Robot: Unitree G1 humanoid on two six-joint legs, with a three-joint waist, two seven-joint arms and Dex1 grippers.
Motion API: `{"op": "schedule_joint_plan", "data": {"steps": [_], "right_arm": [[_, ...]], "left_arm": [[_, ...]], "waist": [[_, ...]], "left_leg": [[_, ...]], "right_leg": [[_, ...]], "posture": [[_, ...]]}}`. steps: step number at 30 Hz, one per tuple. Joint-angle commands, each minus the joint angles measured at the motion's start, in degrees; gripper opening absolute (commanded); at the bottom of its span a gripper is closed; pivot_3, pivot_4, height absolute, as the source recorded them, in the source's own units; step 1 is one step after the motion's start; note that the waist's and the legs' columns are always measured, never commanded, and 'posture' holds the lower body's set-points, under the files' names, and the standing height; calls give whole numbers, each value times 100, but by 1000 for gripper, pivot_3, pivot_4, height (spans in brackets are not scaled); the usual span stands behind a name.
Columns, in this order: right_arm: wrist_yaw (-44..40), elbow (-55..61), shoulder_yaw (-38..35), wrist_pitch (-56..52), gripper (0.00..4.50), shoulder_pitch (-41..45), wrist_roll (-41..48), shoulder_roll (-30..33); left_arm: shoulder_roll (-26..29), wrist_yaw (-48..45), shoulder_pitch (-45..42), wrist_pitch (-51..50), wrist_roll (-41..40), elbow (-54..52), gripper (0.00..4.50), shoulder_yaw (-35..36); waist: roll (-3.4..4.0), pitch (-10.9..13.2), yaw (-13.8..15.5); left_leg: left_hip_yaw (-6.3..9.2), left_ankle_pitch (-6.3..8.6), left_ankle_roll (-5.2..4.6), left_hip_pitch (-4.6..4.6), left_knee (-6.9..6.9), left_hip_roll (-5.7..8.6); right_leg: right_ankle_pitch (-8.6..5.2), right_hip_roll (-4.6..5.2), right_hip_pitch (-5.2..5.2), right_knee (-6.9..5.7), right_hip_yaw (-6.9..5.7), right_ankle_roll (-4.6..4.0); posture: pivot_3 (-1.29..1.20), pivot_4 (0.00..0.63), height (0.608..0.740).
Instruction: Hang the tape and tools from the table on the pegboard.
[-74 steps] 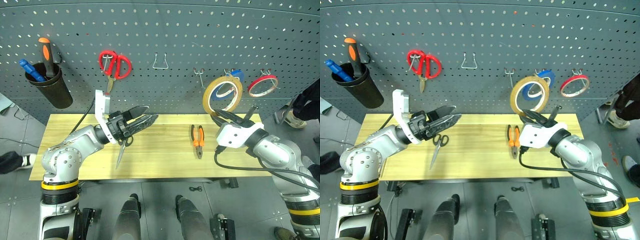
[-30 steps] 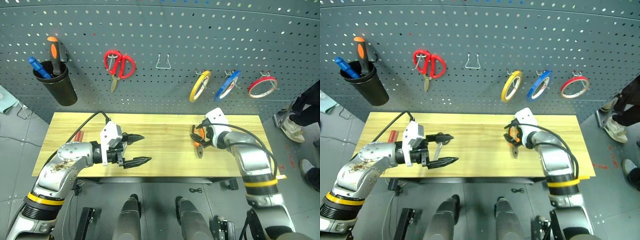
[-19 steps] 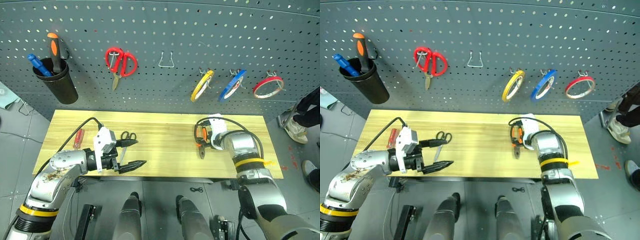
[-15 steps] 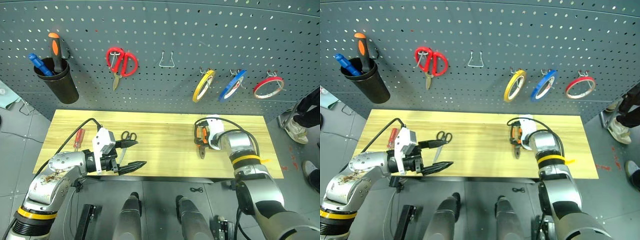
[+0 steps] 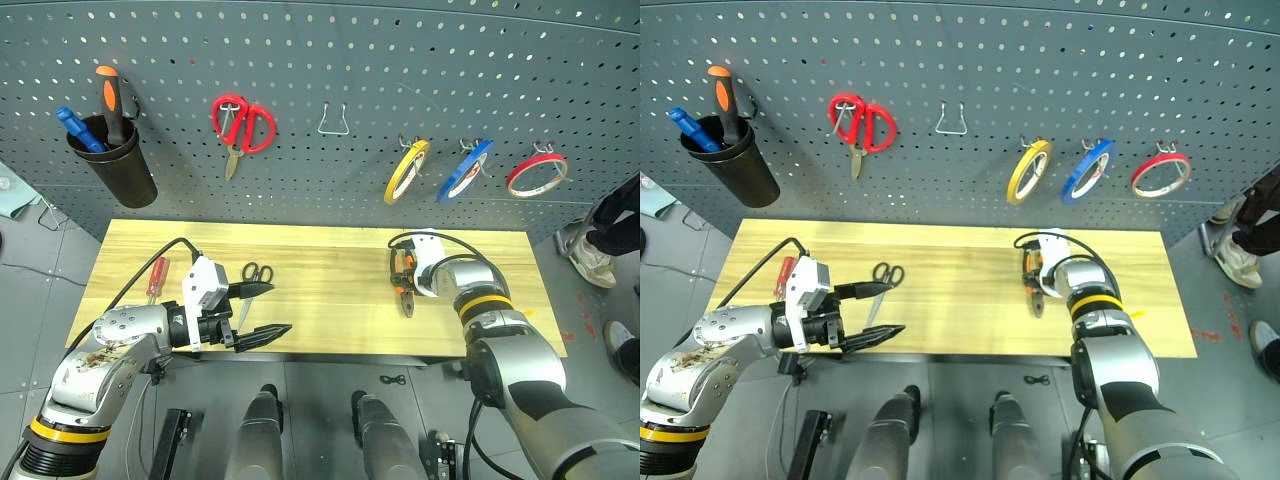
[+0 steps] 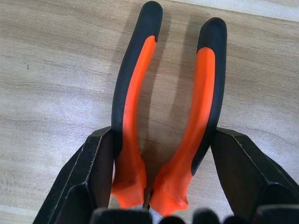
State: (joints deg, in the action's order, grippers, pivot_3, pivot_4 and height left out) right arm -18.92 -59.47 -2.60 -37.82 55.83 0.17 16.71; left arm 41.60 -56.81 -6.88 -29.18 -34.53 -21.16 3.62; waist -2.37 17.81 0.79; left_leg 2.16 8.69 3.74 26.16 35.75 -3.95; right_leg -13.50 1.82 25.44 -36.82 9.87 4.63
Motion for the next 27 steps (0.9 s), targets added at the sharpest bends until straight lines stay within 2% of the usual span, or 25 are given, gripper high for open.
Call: {"op": "schedule_joint_plan", "data": {"steps": [1, 2, 6, 10, 13, 16, 19, 22, 27], "right_arm": [[-552, 514, 235, 89, 2823, -207, -10, 74], [-833, 896, 337, 41, 2823, -328, 43, 104], [-2247, 4286, 1095, -36, 2823, -1533, 317, 719], [-2489, 6810, 722, -316, 2823, -2001, 1081, 825], [-2169, 7759, 236, -250, 2823, -1649, 1725, 355], [-1675, 7885, 83, 8, 2823, -969, 1791, -94], [-1306, 7387, 176, 710, 2823, -261, 1462, -301], [-947, 6528, 211, 1473, 2823, 371, 1123, -438], [-454, 4764, 204, 3160, 2823, 995, 656, -671]], "left_arm": [[-25, 27, -39, -80, -233, -280, 4500, 120], [-46, 92, -59, -169, -343, -281, 4500, 189], [-129, 560, -210, -781, -1061, -284, 4500, 716], [-194, 1063, -163, -1443, -2072, -542, 4500, 1267], [-307, 1826, -492, -1824, -3101, -555, 4500, 1740], [-449, 2611, -982, -1856, -3875, -402, 4500, 2079], [-600, 3251, -1445, -1710, -4319, -259, 4500, 2259], [-710, 3661, -1821, -1536, -4464, -127, 4500, 2317], [-839, 3777, -2032, -1305, -4342, -21, 4500, 2221]], "waist": [[1, 1, 0], [1, 1, 1], [17, 13, 31], [21, 16, -9], [20, 16, -19], [20, 15, -2], [18, 14, 28], [16, 13, 89], [14, 11, 167]], "left_leg": [[0, 0, 0, 0, 0, 0], [0, 0, 0, 0, 0, 0], [2, 0, 0, 12, -2, 0], [4, 0, 0, 20, 0, -1], [6, 0, 0, 19, 1, -5], [26, -15, 4, 19, 8, -10], [34, -25, 13, 19, 11, -9], [38, -33, 26, 20, 10, -8], [39, -34, 29, 20, -13, -8]], "right_leg": [[0, 0, 0, 0, 0, 0], [0, 0, 0, 0, 0, 1], [-5, 0, 12, -5, 0, 6], [-6, 0, 25, -14, 0, 10], [-13, -5, 34, -29, 0, 22], [-16, -17, 32, -31, -10, 30], [-12, -15, 17, -25, -24, 29], [7, -13, 15, -22, -33, -2], [15, -12, 22, -17, -36, -16]], "posture": [[255, 326, 739], [255, 321, 739], [246, 313, 739], [239, 301, 739], [237, 289, 739], [231, 275, 739], [233, 270, 739], [238, 262, 739], [261, 258, 739]]}}
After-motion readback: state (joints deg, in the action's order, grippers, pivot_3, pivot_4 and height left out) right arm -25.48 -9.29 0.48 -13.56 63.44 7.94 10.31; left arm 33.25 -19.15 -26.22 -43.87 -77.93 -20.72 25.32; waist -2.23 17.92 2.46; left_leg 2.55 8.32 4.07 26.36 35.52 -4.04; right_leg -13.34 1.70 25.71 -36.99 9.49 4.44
